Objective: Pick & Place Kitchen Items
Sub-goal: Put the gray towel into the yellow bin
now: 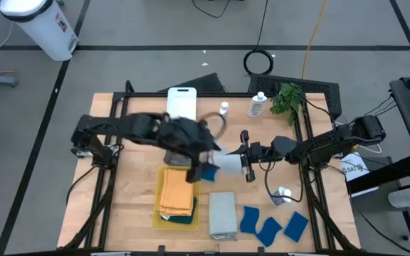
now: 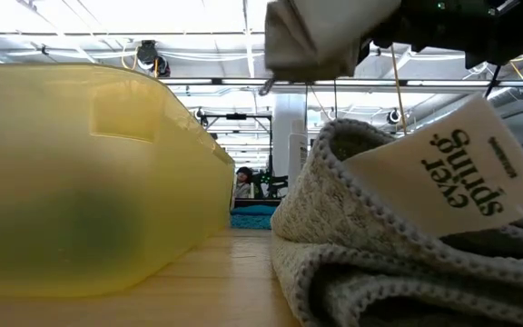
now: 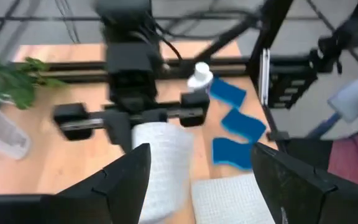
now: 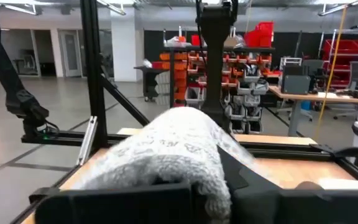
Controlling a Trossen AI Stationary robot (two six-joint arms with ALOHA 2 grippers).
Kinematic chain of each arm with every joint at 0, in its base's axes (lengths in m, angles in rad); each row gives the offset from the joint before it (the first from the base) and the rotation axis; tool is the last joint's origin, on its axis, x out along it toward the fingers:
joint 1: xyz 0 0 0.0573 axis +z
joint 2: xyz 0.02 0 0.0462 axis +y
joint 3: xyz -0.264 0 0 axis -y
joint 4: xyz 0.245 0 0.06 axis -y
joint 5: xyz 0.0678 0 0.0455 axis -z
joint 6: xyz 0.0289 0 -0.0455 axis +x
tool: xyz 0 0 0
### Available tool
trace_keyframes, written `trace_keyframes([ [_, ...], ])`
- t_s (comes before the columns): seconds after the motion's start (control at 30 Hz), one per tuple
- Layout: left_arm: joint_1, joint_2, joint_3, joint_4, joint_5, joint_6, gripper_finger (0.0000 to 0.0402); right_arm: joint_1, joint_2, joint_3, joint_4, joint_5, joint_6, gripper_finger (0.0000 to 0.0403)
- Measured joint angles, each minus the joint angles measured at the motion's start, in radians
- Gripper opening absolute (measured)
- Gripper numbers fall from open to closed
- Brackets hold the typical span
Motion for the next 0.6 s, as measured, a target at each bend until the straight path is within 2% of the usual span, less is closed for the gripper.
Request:
trace_keyframes([
  [0.23,-0.049,0.112,-0.002,-0.007,-0.018,0.058,0.028,0.0,0.0,0.002,0.0,0.008,0.002,0.0],
  [0.37,-0.092,0.143,-0.002,-0.008,-0.041,0.116,0.028,-0.002,0.0,0.002,0.01,0.095,0.008,0.0],
  [0.43,-0.12,0.143,-0.002,-0.009,-0.134,0.15,0.028,-0.008,0.0,0.002,0.04,0.154,0.009,0.0],
  [0.53,-0.168,0.137,-0.002,-0.006,-0.386,0.23,0.028,-0.02,0.0,0.002,0.113,0.21,0.017,0.0],
  [0.6,-0.197,0.139,-0.002,-0.005,-0.543,0.282,0.028,-0.031,0.0,0.002,0.167,0.211,0.027,0.0],
])
